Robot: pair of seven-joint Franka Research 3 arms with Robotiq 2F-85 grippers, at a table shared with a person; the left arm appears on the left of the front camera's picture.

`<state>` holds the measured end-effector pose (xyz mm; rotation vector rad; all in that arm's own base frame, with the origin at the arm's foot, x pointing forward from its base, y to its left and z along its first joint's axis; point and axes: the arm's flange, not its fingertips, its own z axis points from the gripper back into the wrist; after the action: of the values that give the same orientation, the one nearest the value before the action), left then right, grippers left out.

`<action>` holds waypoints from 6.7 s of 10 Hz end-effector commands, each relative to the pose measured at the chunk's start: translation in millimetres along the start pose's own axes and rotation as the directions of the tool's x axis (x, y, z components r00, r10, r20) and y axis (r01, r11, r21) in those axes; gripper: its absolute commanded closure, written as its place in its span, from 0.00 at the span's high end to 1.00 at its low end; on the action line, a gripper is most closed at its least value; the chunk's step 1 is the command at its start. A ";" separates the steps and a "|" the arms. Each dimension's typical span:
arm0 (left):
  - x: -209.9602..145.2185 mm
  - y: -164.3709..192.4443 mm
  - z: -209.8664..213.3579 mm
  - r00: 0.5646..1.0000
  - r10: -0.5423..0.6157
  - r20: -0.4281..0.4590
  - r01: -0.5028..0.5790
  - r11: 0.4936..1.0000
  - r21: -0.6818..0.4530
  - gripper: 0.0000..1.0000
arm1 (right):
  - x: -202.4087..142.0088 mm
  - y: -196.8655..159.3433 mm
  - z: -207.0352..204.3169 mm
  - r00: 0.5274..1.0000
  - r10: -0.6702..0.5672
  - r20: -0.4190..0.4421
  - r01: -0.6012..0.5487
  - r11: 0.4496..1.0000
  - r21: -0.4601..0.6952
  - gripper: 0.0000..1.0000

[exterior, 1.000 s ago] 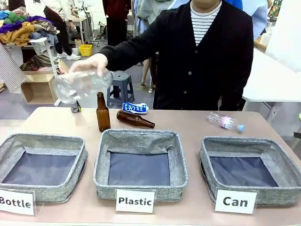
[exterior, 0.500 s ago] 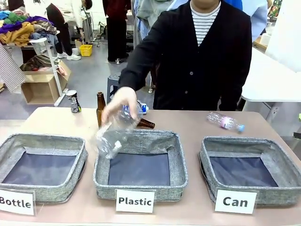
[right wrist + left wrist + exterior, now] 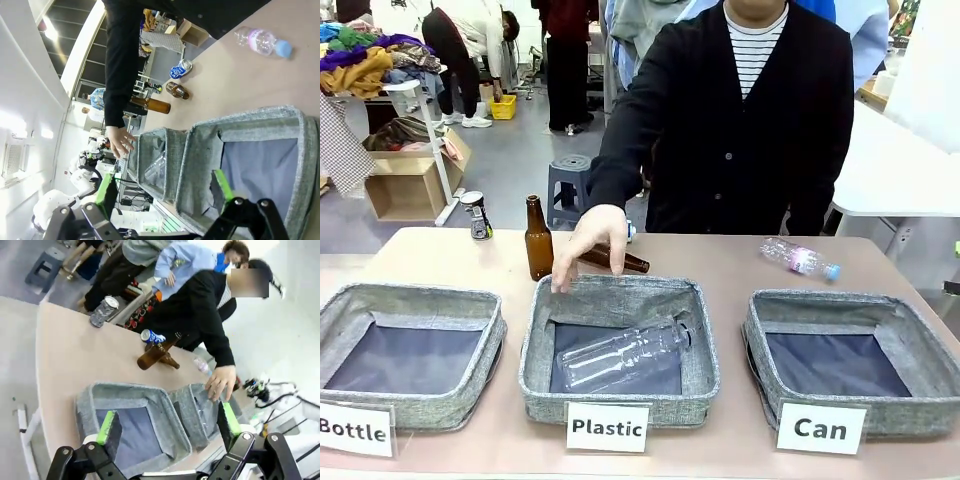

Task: Sort the can waste into the basket.
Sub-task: Pick up the can waste from the table and place it in the right Fabric basket.

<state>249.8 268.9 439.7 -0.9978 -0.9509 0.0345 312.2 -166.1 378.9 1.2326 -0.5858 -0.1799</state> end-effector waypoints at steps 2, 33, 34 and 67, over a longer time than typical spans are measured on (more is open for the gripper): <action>18.4 -87.6 -88.6 0.959 -0.224 -0.175 0.239 0.969 0.066 1.00 | 2.2 0.5 0.1 1.000 0.024 0.013 -0.024 1.000 0.016 1.00; 43.0 -354.0 -416.8 -0.301 -0.879 -0.370 0.832 -0.052 -0.553 1.00 | 2.2 0.5 0.1 1.000 0.024 0.013 -0.024 1.000 0.016 1.00; 50.0 -336.5 -364.2 -0.265 -0.899 -0.349 0.847 -0.044 -0.530 1.00 | 2.2 0.5 0.1 1.000 0.024 0.013 -0.024 1.000 0.016 1.00; 38.6 -9.7 -18.8 0.840 -0.500 -0.209 0.485 0.866 -0.122 1.00 | 2.2 0.5 0.1 1.000 0.024 0.013 -0.024 1.000 0.016 1.00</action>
<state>269.3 279.0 473.5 -0.7414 -0.9622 -0.5384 311.5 -166.7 378.7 1.2367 -0.5839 -0.1806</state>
